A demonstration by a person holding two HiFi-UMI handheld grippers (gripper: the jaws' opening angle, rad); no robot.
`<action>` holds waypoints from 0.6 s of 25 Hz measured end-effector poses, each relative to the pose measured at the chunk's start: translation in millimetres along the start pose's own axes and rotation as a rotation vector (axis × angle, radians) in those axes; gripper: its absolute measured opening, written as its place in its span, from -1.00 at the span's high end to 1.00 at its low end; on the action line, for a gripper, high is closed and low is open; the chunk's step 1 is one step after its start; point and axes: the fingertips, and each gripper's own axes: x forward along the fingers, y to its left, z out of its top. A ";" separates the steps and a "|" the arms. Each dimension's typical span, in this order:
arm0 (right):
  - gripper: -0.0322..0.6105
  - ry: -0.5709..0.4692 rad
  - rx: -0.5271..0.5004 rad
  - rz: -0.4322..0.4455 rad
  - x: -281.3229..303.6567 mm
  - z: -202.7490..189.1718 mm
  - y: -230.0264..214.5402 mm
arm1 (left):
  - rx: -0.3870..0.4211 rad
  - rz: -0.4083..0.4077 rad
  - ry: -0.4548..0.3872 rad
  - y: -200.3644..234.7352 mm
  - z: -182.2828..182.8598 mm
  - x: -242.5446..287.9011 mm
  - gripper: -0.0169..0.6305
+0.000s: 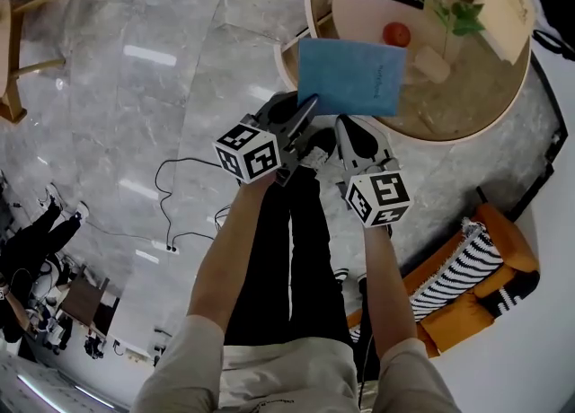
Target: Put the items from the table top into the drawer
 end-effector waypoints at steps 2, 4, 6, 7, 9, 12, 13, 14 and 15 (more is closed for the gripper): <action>0.79 -0.001 -0.008 0.010 4.7 1.6 5.4 | -0.011 -0.004 -0.039 1.8 2.7 -18.6 0.73; 0.79 0.004 -0.021 0.023 9.6 1.2 10.9 | -0.031 -0.003 -0.080 6.2 4.9 -38.0 0.75; 0.79 0.011 -0.031 0.037 13.2 -0.4 15.7 | -0.052 -0.004 -0.121 10.1 6.3 -56.6 0.77; 0.79 0.013 -0.033 0.043 14.6 -1.0 17.8 | -0.062 -0.004 -0.141 11.8 7.2 -65.2 0.77; 0.79 0.015 -0.037 0.053 17.4 -1.6 22.5 | -0.080 -0.006 -0.181 15.1 10.2 -80.8 0.77; 0.79 0.019 -0.044 0.062 21.7 -1.9 29.9 | -0.086 -0.013 -0.230 17.5 16.4 -101.4 0.78; 0.79 0.020 -0.043 0.064 22.7 -2.0 31.7 | -0.084 -0.016 -0.244 17.2 18.1 -107.5 0.78; 0.79 0.020 -0.041 0.065 23.4 -2.1 33.2 | -0.083 -0.018 -0.256 16.7 19.5 -113.1 0.78; 0.79 0.019 -0.037 0.067 23.9 -2.2 34.4 | -0.082 -0.017 -0.264 16.3 20.6 -118.1 0.78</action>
